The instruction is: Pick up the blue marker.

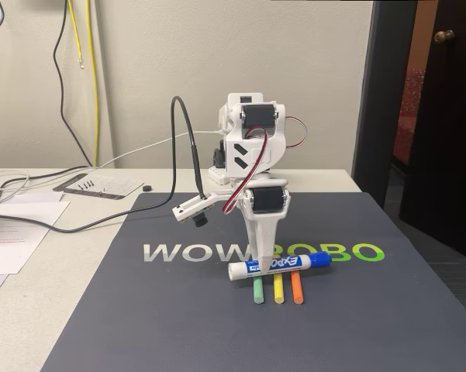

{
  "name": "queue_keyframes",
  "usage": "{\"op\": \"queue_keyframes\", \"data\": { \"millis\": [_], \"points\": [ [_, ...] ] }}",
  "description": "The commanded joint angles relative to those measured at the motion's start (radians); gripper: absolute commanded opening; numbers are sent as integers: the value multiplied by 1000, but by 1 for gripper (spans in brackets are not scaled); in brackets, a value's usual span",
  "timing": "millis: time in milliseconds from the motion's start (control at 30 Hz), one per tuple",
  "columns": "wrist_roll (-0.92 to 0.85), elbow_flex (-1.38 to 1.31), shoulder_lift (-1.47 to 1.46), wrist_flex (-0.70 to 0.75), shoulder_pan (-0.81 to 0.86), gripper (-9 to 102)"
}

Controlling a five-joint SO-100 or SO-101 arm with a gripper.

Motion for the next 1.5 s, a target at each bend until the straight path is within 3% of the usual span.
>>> {"op": "queue_keyframes", "data": {
  "millis": [0,233,833,1467],
  "points": [
    [5,-40,11,-8,-11,9],
    [48,-107,11,14,-8,0],
    [155,-120,272,192,9,0],
    [253,-120,735,459,46,0]
  ]
}}
